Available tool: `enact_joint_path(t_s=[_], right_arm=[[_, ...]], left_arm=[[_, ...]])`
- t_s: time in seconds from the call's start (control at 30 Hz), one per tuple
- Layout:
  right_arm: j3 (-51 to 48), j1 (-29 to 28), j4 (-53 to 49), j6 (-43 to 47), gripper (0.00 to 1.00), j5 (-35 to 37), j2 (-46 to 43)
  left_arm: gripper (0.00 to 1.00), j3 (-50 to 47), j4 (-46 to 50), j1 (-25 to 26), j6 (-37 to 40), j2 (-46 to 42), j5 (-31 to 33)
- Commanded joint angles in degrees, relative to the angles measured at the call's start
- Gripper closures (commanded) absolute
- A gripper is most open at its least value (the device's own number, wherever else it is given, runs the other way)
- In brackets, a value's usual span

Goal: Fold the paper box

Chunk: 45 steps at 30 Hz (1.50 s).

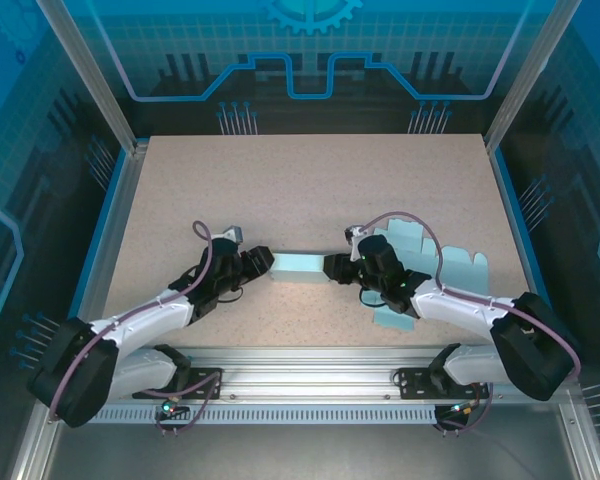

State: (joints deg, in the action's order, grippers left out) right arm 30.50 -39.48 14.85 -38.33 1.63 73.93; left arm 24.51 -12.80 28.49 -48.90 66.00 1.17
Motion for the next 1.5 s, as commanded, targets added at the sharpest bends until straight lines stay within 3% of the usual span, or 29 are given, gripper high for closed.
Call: enact_joint_path(t_s=[0.0, 0.2, 0.47, 0.9, 1.13, 1.47], right_arm=[[-3.3, -1.2, -10.6, 0.8, 0.65, 1.6, 2.2], [-4.5, -2.7, -10.2, 0.0, 0.65, 2.1, 2.4], [-7.7, -7.5, -11.8, -2.1, 0.65, 6.0, -0.6], [-12.0, -11.8, -12.6, -5.4, 0.64, 8.4, -2.3], [-13.2, -15.5, -17.6, -8.7, 0.63, 11.2, -6.6], [-9.3, -16.2, -24.8, -7.6, 0.53, 13.2, -14.8]], left_arm=[[0.47, -0.7, 6.9, 1.6, 2.3, -0.3, -1.4], [0.5, -2.4, 8.1, 3.7, 0.3, -1.9, -1.3], [0.51, -4.5, 14.3, 6.7, -1.4, -11.2, 2.1], [0.52, -7.1, 12.9, 11.6, -4.9, -9.4, 1.5], [0.51, -9.8, 19.0, 13.5, -7.4, -15.6, 2.4], [0.47, -7.8, 19.0, 13.4, -5.1, -16.7, 4.0]])
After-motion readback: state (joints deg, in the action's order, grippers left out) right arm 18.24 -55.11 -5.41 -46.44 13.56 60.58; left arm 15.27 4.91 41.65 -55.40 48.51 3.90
